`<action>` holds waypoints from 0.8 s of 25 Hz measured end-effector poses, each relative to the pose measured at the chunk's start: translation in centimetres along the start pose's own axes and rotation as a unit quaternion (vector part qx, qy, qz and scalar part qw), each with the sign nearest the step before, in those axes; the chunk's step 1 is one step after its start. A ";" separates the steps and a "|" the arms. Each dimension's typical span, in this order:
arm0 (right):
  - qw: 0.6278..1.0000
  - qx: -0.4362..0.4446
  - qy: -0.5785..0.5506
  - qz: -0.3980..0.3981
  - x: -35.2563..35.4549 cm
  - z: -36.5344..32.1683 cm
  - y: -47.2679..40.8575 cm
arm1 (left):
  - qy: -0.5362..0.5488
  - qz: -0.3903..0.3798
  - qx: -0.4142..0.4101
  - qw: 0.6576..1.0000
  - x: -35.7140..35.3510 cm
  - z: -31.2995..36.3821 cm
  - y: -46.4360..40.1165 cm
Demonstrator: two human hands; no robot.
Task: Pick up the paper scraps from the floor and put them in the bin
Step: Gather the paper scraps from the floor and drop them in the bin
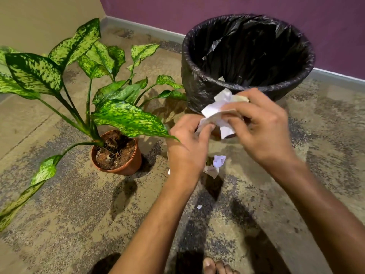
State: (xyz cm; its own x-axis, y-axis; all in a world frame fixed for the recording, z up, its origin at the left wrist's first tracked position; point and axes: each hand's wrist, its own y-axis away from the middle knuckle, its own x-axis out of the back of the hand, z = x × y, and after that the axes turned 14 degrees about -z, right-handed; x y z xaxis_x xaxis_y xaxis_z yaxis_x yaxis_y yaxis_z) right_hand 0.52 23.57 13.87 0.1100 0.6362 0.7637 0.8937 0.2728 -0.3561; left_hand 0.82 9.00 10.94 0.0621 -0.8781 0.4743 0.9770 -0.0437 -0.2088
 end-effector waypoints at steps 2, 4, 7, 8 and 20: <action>0.996 0.017 0.024 0.088 1.8 0.3 -2.3 | -0.026 0.050 -0.020 0.998 0.2 2.4 -2.4; 0.992 -0.001 0.036 0.122 2.7 1.6 -4.6 | -0.023 0.063 -0.003 0.998 0.1 4.0 -4.5; 0.992 -0.052 0.058 0.100 2.7 4.3 -6.9 | -0.050 0.063 -0.003 0.997 -0.3 4.3 -7.0; 0.992 -0.070 0.066 0.086 2.7 5.1 -7.5 | -0.053 0.066 0.000 0.996 -0.4 4.2 -7.7; 0.995 -0.085 0.028 0.040 3.7 3.5 -7.7 | -0.112 0.034 -0.030 0.993 -1.9 5.0 -11.8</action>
State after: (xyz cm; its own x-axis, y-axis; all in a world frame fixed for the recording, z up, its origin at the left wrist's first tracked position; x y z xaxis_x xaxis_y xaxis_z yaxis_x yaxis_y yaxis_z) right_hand -7.43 26.33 17.58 0.2034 0.6092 0.7665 0.9410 0.0945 -0.3248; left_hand -9.81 13.53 16.80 0.1776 -0.7527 0.6340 0.9556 -0.0220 -0.2938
